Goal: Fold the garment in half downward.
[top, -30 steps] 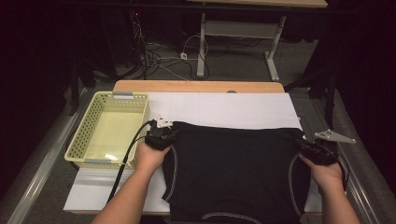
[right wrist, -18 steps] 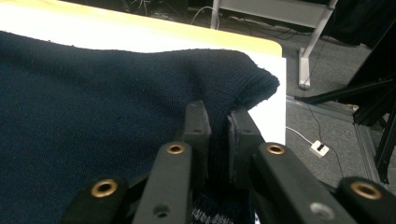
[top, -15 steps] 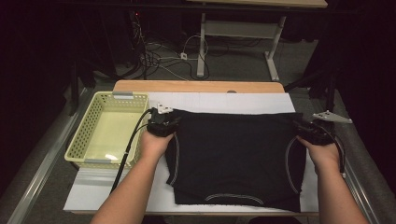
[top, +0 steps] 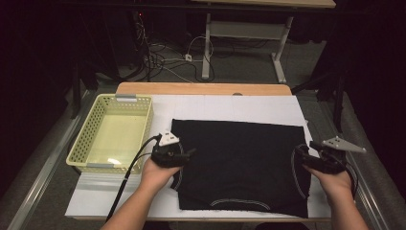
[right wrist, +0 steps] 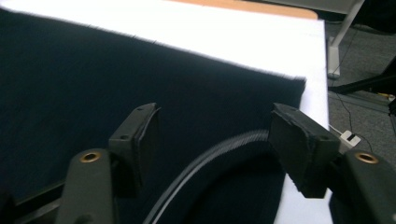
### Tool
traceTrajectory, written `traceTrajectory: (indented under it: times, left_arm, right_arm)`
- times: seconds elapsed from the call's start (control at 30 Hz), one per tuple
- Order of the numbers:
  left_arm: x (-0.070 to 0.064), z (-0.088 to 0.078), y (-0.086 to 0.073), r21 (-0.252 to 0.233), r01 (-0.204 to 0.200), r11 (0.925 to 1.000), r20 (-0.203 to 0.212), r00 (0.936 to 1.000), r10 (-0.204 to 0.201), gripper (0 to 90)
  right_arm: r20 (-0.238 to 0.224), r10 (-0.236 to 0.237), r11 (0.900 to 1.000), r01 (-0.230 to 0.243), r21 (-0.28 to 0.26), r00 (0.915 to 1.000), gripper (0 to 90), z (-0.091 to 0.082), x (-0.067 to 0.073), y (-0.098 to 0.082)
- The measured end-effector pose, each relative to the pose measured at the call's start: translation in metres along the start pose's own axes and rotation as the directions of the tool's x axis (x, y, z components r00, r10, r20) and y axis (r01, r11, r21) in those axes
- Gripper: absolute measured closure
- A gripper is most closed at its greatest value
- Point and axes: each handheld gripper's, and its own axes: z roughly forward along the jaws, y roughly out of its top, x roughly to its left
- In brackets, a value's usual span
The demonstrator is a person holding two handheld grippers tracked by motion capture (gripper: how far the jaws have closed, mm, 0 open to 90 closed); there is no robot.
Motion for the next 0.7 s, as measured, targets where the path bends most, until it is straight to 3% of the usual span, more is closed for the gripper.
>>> traceTrajectory:
  times: [0.27, 0.33, 0.4, 0.5, 0.57, 0.7]
  left_arm:
    - [-0.016, -0.031, -0.044, 0.009, -0.023, 0.9997, 0.028, 0.9993, 0.023, 15.3]
    - [-0.018, -0.039, -0.051, 0.003, -0.054, 0.9985, 0.035, 0.9979, 0.054, 15.0]
    - [-0.018, -0.048, -0.057, -0.024, -0.082, 0.9963, 0.013, 0.9965, 0.083, 14.9]
    - [-0.014, -0.053, -0.067, -0.056, -0.039, 0.9977, 0.032, 0.9986, 0.041, 12.4]
    - [-0.013, -0.052, -0.071, -0.047, -0.039, 0.9981, 0.021, 0.999, 0.04, 7.3]
    - [-0.014, -0.051, -0.072, -0.054, -0.042, 0.9977, 0.02, 0.9989, 0.043, 0.9]
  right_arm:
    - [-0.01, -0.004, 0.999, 0.004, -0.032, 0.9999, 23.4, -0.032, 0.028, -0.033]
    - [0.01, -0.015, 0.999, 0.016, -0.033, 0.9998, 20.2, -0.038, 0.035, -0.04]
    - [0.019, -0.01, 0.999, 0.011, -0.046, 0.9998, 16.7, -0.045, 0.043, -0.046]
    - [0.002, 0.011, 0.997, -0.01, -0.082, 0.9999, 13.8, -0.054, 0.053, -0.056]
    - [0.019, 0.013, 0.997, -0.011, -0.078, 0.9997, 7.6, -0.058, 0.058, -0.062]
    - [0.004, 0.027, 0.998, -0.027, -0.062, 0.9996, 0.4, -0.058, 0.06, -0.068]
